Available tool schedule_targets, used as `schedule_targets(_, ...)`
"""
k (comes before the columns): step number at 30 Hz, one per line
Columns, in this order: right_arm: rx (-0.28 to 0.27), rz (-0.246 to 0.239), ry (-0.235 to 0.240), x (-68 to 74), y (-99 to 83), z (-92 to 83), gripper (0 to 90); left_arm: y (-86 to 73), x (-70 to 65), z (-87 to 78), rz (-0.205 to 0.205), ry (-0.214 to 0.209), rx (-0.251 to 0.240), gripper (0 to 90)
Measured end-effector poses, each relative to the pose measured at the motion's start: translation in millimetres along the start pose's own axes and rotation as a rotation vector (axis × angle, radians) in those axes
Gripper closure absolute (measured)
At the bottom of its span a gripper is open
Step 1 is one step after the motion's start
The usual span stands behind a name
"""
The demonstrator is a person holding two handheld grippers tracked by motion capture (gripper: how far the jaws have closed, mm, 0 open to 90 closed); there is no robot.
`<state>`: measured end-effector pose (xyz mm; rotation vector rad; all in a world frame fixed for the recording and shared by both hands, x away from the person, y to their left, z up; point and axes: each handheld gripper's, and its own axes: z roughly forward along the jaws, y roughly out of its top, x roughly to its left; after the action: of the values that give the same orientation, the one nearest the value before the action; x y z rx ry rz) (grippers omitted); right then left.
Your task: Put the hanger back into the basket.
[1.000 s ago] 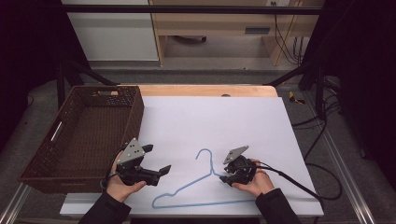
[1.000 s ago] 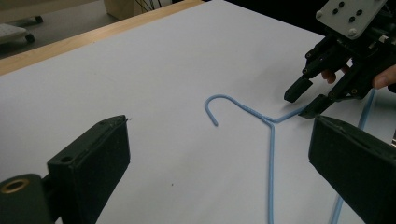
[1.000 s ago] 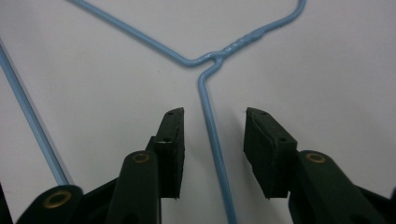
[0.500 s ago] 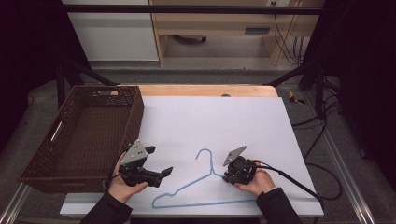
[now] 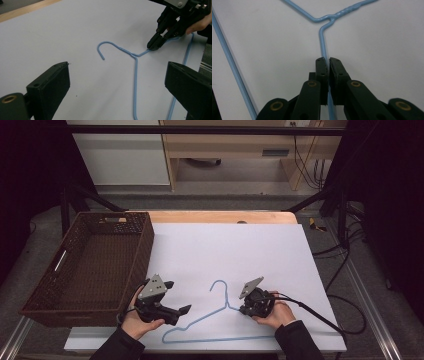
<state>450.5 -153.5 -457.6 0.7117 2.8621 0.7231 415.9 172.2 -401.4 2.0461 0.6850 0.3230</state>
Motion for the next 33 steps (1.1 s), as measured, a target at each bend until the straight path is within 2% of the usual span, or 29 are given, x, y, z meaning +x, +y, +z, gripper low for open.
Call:
schedule_targets(6,-0.011,-0.025,-0.004,0.6,-0.6,-0.3,87.4,-1.7,-5.2,9.5,0.007,-0.027,0.037,5.8)
schedule_targets(13,-0.018,-0.021,0.003,1.1,-0.8,-3.1,87.6,-3.5,-10.1,19.3,0.022,-0.052,0.079,7.1)
schedule_targets(14,-0.032,-0.024,0.004,1.2,-0.7,-5.2,87.6,-4.2,-12.3,23.6,0.026,-0.061,0.099,7.3)
schedule_targets(24,-0.083,-0.032,-0.002,1.4,-0.7,-16.6,87.6,-3.6,-20.8,40.7,0.063,-0.096,0.187,10.6)
schedule_targets(31,-0.096,-0.027,-0.01,2.5,-0.6,-21.0,87.6,-1.7,-22.4,51.4,0.087,-0.101,0.237,13.3)
schedule_targets(33,-0.103,-0.04,-0.015,2.8,-0.3,-22.9,87.6,-0.7,-22.4,56.1,0.096,-0.099,0.256,15.3)
